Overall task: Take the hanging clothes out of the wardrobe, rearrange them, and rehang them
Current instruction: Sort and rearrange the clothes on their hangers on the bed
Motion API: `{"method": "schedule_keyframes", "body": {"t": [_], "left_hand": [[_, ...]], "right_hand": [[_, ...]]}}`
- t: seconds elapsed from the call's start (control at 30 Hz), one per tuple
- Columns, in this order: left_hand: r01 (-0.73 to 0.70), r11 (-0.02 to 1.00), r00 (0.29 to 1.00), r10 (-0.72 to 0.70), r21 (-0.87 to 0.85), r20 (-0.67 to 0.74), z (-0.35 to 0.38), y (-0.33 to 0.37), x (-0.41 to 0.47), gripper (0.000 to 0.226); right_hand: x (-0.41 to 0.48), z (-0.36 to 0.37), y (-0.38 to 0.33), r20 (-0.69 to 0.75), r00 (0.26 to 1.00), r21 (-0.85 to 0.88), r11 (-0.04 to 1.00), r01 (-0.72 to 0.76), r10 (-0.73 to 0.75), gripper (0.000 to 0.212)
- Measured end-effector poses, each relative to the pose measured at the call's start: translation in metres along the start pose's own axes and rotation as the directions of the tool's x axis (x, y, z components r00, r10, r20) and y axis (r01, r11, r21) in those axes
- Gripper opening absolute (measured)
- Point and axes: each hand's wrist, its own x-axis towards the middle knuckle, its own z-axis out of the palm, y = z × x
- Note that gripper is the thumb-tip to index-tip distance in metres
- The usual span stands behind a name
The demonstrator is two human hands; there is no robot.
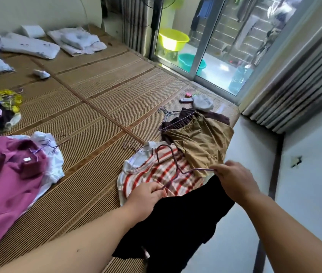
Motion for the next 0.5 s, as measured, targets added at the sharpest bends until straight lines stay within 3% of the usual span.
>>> {"method": "schedule_keyframes", "body": {"t": [0.27,0.5], "left_hand": [[0.172,0.985,0.982,-0.173,-0.017,-0.08,-0.029,-0.024,0.084,0.02],[0.348,0.935,0.895,-0.353,-0.07,-0.273,-0.043,-0.068,0.189,0.014]], "right_hand": [[0.126,0.042,-0.011,0.129,0.976,-0.034,0.982,0.184,-0.178,0.027],[0.248,0.125,-0.013,0.268,0.896,0.082,0.935,0.346,-0.355,0.031]]}}
